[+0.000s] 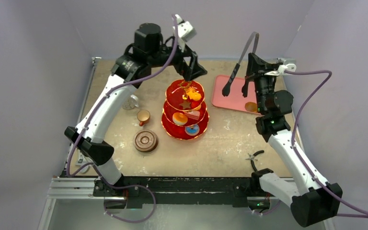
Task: Serve the afternoon tea
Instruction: Pick up the clamp from the tray.
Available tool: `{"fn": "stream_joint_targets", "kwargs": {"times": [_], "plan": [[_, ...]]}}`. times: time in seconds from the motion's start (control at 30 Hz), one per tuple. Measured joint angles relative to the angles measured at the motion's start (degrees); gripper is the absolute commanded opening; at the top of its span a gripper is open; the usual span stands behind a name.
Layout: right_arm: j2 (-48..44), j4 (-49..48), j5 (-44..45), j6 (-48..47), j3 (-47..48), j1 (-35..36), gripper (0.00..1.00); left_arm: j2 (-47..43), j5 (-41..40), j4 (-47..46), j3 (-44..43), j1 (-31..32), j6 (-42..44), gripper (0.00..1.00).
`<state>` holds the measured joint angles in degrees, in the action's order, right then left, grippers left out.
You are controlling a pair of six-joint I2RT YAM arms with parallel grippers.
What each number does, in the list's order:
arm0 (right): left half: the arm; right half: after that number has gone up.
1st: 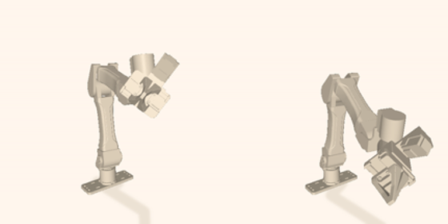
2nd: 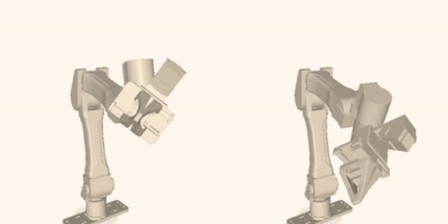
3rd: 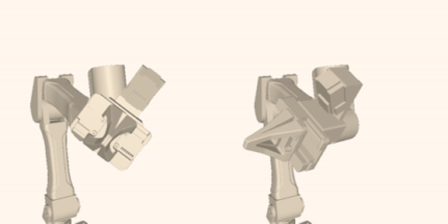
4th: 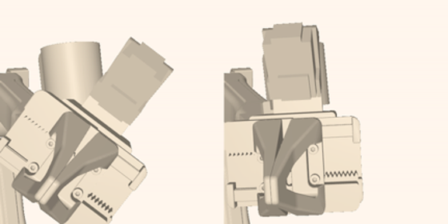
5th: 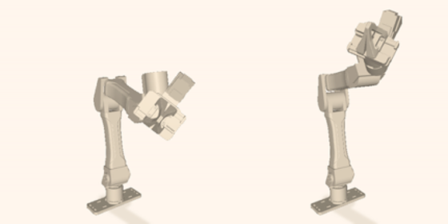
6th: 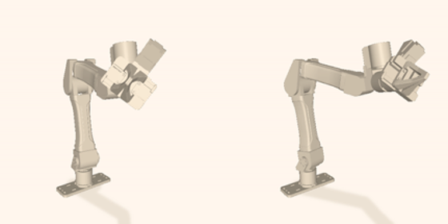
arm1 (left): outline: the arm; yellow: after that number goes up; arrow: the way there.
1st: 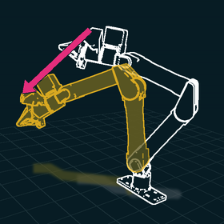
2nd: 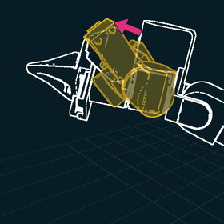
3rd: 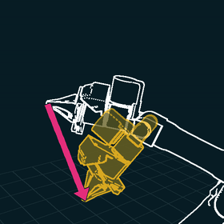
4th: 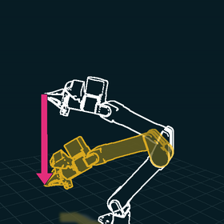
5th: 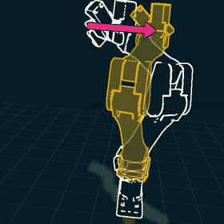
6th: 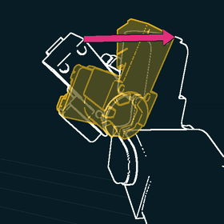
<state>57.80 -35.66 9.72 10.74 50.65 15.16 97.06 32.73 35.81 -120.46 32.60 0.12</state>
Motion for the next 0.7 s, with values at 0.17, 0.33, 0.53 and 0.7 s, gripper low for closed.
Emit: {"fn": "stream_joint_targets", "kwargs": {"times": [0.17, 0.33, 0.53, 0.7], "plan": [[-3.0, -1.3, -0.5, -0.4, -0.2, 1.7, 0.0, 3.6, 0.8, -2.1, 0.2, 8.3, -0.5, 0.99], [-5.8, -3.0, -0.9, 0.0, -0.2, 1.8, 0.0, 6.4, 0.6, -3.4, 2.1, 14.4, 1.5, 0.99], [-7.1, -4.7, -2.0, 1.0, -1.6, 1.8, 0.0, 6.4, -2.6, -6.7, 4.7, 18.3, 4.7, 0.78], [-7.1, -4.7, -3.3, 1.9, -2.4, 1.8, 0.0, 6.4, -3.5, -8.4, 4.7, 18.4, 6.7, 0.51]]}}
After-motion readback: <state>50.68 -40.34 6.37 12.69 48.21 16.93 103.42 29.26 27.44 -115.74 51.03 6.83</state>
